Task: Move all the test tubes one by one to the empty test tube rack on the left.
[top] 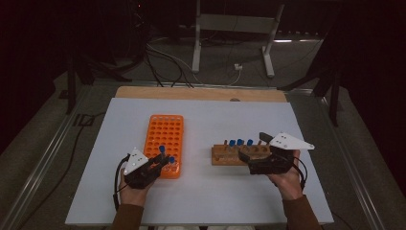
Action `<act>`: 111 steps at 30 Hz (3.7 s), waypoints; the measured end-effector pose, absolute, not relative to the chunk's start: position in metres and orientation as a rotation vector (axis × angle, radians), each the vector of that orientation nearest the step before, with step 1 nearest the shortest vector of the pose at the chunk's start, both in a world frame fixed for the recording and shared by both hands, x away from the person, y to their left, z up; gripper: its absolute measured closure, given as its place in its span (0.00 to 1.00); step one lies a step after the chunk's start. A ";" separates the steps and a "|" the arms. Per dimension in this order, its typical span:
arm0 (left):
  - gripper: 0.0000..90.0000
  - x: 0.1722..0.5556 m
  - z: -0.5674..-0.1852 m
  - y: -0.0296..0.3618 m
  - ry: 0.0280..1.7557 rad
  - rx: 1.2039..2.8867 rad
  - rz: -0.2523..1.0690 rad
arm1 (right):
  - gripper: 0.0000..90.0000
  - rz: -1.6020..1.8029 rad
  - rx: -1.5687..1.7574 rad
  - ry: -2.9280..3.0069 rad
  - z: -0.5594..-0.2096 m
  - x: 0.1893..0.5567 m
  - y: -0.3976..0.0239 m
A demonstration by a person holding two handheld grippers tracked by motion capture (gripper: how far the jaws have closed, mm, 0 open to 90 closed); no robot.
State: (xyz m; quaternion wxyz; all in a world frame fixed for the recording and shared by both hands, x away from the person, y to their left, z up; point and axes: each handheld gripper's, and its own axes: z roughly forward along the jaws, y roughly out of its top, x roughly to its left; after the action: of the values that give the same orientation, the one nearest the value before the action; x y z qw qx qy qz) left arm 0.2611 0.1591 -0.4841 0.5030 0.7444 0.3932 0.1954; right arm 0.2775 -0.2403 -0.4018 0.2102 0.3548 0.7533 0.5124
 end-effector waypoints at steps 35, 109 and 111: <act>0.87 0.257 -0.482 0.162 0.904 1.954 0.443 | 0.01 1.349 1.060 2.031 -0.415 0.287 -0.262; 0.03 0.281 -0.409 0.088 0.824 1.774 0.499 | 0.86 1.293 1.022 2.190 -0.395 0.307 -0.257; 0.03 0.281 -0.409 0.082 0.818 1.778 0.497 | 0.86 1.298 1.015 2.193 -0.391 0.305 -0.257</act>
State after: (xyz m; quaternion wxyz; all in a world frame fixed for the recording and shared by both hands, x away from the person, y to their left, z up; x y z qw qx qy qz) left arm 0.2812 0.0823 -0.4085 0.5320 0.7455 0.3431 0.2083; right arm 0.3050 -0.2572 -0.3907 0.1981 0.3627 0.7837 0.4638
